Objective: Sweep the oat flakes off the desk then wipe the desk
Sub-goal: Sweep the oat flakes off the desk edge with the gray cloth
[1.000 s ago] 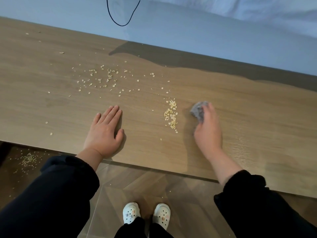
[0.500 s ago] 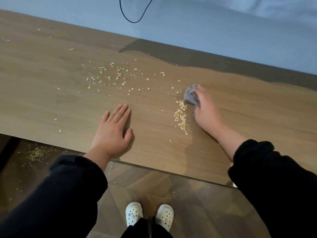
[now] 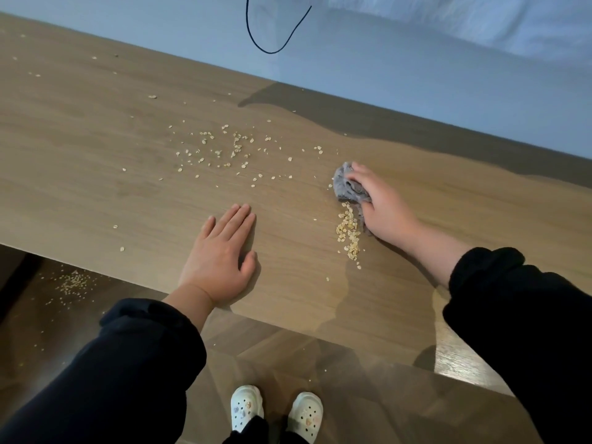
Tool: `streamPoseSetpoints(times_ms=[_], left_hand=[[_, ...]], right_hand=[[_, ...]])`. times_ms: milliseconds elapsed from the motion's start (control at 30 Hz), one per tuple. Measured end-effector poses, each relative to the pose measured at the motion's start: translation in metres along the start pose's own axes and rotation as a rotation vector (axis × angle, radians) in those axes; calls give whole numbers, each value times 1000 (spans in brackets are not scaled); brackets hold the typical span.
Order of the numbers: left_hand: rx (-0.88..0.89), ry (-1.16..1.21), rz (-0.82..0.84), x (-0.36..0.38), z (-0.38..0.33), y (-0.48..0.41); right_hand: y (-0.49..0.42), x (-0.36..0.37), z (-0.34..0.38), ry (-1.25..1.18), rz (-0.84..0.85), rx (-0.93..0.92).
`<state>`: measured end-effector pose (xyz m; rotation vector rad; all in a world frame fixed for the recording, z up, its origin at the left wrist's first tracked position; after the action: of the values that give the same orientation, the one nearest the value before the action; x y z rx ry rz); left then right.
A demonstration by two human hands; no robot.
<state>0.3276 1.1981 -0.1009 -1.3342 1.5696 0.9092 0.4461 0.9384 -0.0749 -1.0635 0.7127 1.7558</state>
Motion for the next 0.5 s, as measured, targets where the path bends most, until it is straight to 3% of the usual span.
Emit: streamPoseSetpoints(times_ms=[67, 133, 200, 367, 500], left_hand=[[5, 1, -3, 0, 0, 0], [9, 0, -3, 0, 0, -1], [7, 3, -3, 0, 1, -1], [6, 1, 4, -1, 0, 0], [-3, 5, 16, -2, -1, 0]], right_hand=[[-2, -16, -25, -22, -141, 60], [-1, -30, -64, -49, -274, 320], [5, -31, -78, -12, -271, 452], [31, 2, -18, 33, -161, 162], [50, 22, 12, -34, 6, 69]])
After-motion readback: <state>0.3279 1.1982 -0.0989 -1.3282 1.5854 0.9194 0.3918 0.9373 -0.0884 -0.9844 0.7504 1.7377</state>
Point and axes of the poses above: each hand's wrist, its own y-axis away from the middle knuckle, its own x-axis out of the palm, z = x × y, the point moved 5 cm from there along -y, towards the middle knuckle, and after that the axes turned 6 degrees about y, right-handed, at the moved point
